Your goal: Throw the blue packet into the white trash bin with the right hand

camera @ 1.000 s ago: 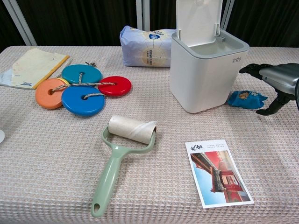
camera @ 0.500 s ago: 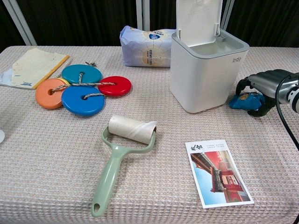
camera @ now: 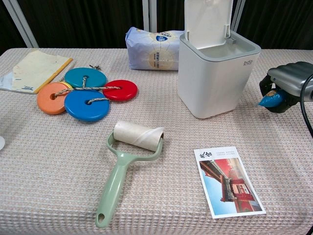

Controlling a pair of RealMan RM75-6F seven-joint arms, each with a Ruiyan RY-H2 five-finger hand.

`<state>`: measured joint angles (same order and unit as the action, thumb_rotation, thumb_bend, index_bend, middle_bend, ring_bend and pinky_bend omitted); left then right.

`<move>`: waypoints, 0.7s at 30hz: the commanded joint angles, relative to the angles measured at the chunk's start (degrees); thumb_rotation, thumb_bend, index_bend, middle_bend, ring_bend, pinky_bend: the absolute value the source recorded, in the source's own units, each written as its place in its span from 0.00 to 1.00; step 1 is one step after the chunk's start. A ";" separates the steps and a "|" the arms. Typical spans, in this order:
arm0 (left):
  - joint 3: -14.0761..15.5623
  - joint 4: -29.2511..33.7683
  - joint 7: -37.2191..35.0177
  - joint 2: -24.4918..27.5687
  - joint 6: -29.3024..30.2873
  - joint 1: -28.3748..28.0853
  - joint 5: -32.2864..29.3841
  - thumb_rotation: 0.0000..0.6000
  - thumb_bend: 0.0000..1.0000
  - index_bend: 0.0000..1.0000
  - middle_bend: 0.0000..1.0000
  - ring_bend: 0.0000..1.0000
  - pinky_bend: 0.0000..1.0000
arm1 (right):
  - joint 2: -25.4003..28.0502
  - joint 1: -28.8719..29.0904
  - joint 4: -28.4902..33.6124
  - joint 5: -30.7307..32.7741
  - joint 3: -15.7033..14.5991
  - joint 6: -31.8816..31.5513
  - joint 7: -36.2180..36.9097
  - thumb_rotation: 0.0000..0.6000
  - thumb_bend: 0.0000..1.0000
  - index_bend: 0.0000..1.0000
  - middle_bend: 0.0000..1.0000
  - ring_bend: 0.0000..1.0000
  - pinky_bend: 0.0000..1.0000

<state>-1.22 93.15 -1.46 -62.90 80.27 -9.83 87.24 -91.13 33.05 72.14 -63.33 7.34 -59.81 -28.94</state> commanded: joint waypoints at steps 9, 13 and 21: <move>0.07 0.25 0.22 0.00 -0.07 -0.06 0.15 1.00 0.02 0.18 0.14 0.09 0.23 | 11.43 -3.56 16.02 -3.59 4.54 -12.29 -0.60 1.00 0.38 0.74 0.54 0.50 0.69; 0.05 0.41 0.41 0.01 0.06 -0.02 0.15 1.00 0.02 0.18 0.14 0.09 0.23 | 15.00 -3.12 22.63 -4.41 6.49 -14.20 -3.02 1.00 0.38 0.74 0.54 0.50 0.69; 0.06 0.40 0.38 0.07 0.12 0.05 0.04 1.00 0.02 0.18 0.14 0.09 0.23 | 11.95 2.46 24.49 -3.82 8.74 -11.54 -9.02 1.00 0.38 0.74 0.54 0.50 0.69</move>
<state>-1.15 93.56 -1.08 -62.83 80.37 -9.79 87.30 -77.73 34.11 96.81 -67.33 15.25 -71.98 -36.60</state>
